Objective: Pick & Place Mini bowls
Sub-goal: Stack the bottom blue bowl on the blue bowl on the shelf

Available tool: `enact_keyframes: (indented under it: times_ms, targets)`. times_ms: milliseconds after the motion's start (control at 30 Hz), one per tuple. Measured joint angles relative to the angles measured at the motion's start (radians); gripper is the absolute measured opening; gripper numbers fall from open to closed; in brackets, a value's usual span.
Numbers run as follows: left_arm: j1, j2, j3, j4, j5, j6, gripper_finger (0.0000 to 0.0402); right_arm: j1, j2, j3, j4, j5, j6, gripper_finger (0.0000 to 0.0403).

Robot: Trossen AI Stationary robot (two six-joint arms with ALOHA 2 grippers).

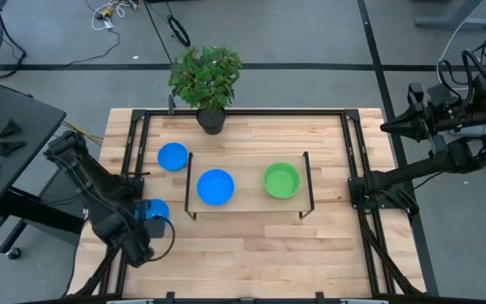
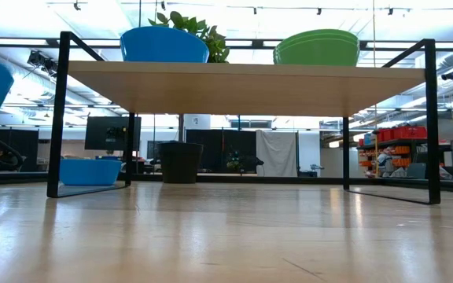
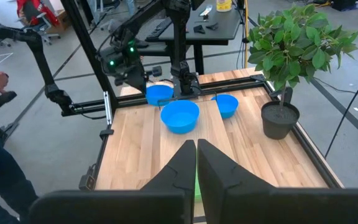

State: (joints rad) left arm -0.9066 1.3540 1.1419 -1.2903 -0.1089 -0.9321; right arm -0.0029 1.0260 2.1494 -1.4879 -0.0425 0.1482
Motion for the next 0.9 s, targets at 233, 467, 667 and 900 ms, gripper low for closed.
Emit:
enact_keyframes:
  times_ms: [233,467,667,900]
  targets:
    - [0.000,0.000,0.157,-0.127,-0.082,0.000,0.0003,0.000,0.000,0.000,0.000,0.000,0.000,0.0021]
    - [0.000,0.000,0.279,-0.254,-0.155,0.001,0.0003,0.000,0.000,0.000,0.000,0.000,0.000,0.0021]
    - [0.007,0.000,0.339,-0.280,-0.185,0.044,0.0003,0.000,0.000,0.000,0.000,0.000,0.000,0.0021]
    - [0.073,0.001,0.392,-0.281,-0.247,0.118,0.0003,0.000,0.000,0.000,0.000,0.000,0.000,0.0021]
